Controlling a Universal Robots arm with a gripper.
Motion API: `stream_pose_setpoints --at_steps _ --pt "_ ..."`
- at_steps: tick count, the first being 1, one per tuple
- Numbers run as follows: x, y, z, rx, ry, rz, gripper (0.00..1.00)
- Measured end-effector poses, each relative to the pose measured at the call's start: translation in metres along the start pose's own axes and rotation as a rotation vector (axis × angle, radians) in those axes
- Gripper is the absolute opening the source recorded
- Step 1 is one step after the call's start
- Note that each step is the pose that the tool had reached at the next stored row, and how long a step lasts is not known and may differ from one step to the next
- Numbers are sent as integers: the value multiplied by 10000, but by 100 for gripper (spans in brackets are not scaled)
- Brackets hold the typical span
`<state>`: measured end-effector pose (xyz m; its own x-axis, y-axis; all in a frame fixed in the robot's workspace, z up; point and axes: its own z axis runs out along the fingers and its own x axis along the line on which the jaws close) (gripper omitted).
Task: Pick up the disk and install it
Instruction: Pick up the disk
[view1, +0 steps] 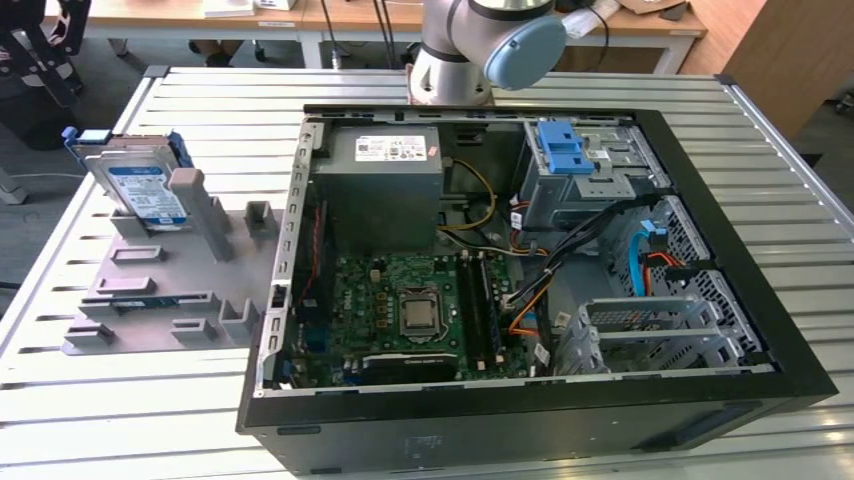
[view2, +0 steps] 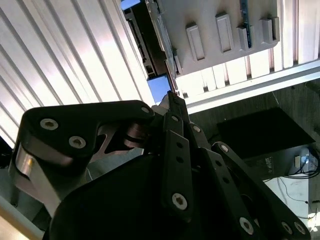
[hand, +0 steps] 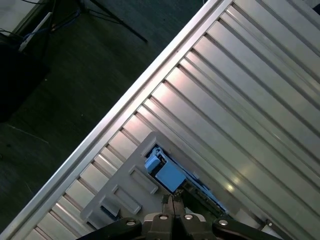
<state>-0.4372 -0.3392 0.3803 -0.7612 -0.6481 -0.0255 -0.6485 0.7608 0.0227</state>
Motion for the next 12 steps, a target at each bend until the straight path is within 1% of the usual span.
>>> stream_pose_setpoints --at_steps 12 --pt "0 0 0 -3 2 -100 11"
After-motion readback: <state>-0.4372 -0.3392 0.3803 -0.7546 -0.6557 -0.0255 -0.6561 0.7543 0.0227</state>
